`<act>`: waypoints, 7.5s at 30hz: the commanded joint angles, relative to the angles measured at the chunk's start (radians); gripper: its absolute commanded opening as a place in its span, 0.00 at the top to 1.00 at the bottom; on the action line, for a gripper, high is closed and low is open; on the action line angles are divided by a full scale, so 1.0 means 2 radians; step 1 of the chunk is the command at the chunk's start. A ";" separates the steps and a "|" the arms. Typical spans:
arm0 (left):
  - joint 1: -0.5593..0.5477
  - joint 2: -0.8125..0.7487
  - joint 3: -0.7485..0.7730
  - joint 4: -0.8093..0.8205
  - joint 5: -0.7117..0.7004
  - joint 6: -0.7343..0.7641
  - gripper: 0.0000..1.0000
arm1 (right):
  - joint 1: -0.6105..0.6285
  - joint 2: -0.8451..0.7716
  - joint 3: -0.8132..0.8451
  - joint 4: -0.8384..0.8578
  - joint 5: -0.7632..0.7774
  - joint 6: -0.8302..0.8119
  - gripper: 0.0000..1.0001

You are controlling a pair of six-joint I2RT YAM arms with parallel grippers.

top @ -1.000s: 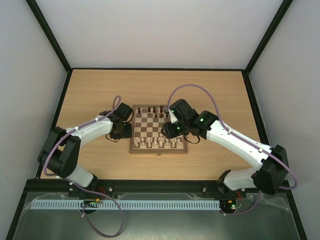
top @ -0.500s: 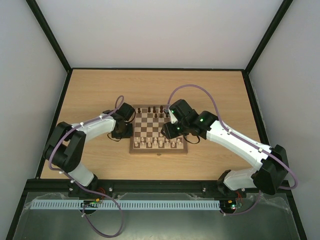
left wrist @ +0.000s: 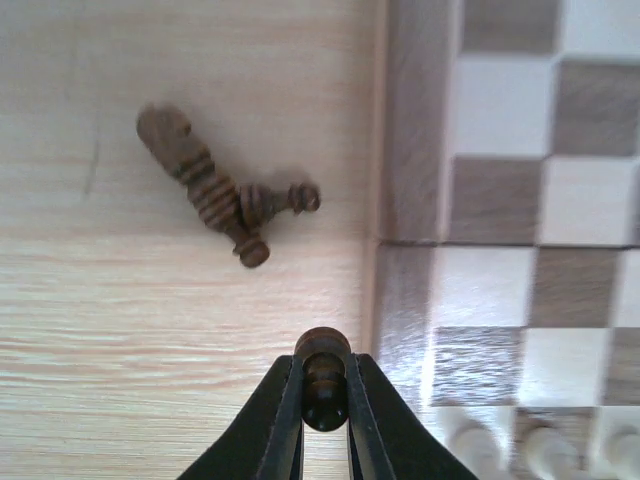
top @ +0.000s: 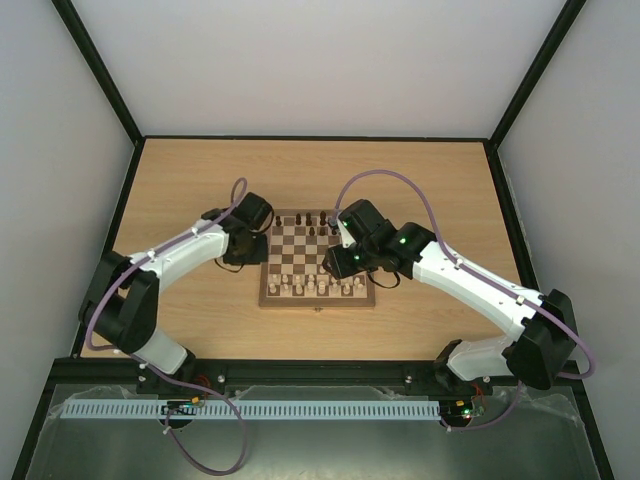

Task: Set up the chess pieces on the board
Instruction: Pick up the chess piece at the center of the board, then place the chess piece on the chessboard, then pick up the chess piece at the center of the board.

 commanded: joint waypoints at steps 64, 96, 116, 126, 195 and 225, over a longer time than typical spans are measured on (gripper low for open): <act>-0.059 0.286 0.359 -0.074 -0.001 0.078 0.83 | -0.002 -0.004 -0.006 -0.010 0.035 -0.004 0.55; -0.058 0.234 0.323 -0.066 -0.009 0.063 0.74 | -0.002 -0.004 -0.010 -0.005 0.026 -0.004 0.55; -0.059 0.035 0.159 -0.035 -0.032 -0.006 0.45 | -0.002 0.001 -0.006 -0.006 0.019 -0.004 0.54; 0.022 0.003 0.078 0.024 -0.020 -0.014 0.29 | -0.002 0.009 -0.001 -0.009 0.026 -0.004 0.54; 0.138 -0.013 -0.072 0.180 0.043 -0.040 0.98 | -0.001 0.032 -0.005 -0.002 -0.008 -0.006 0.55; 0.138 -0.229 -0.087 0.229 0.288 -0.054 0.97 | -0.009 0.023 0.008 0.180 -0.271 0.096 0.55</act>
